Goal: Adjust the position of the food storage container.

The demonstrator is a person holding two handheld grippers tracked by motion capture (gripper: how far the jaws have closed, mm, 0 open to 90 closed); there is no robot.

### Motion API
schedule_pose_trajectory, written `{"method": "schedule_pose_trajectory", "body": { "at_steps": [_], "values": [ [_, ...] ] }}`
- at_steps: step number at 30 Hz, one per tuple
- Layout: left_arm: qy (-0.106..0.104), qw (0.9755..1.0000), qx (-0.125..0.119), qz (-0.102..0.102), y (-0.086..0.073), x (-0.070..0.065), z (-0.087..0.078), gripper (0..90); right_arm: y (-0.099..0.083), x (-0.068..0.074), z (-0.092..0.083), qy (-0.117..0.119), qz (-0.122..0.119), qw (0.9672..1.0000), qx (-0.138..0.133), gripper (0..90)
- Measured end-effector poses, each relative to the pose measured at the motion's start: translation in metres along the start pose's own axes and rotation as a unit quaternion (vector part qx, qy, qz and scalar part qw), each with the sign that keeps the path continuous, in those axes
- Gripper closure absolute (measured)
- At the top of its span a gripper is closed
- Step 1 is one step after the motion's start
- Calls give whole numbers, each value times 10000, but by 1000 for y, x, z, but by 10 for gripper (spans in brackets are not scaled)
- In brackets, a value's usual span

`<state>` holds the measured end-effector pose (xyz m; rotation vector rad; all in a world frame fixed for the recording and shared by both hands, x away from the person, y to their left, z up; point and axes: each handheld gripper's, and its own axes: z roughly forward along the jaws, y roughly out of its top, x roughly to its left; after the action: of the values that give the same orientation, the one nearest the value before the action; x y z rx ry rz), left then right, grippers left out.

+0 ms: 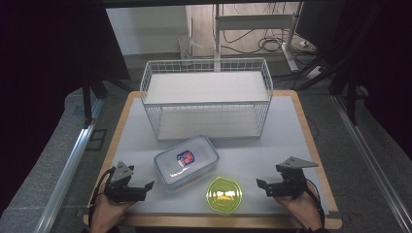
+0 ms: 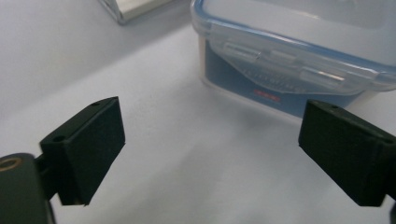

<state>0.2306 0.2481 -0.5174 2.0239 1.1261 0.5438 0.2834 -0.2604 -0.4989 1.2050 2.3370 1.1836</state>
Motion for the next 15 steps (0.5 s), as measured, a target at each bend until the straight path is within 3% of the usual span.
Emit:
{"method": "schedule_pose_trajectory", "body": {
  "at_steps": [15],
  "values": [
    [25, 9998, -89, 187, -3, -2, 4, 99, 4, 6, -2, 92, -221, 9997, 46, 212]
  ]
}}
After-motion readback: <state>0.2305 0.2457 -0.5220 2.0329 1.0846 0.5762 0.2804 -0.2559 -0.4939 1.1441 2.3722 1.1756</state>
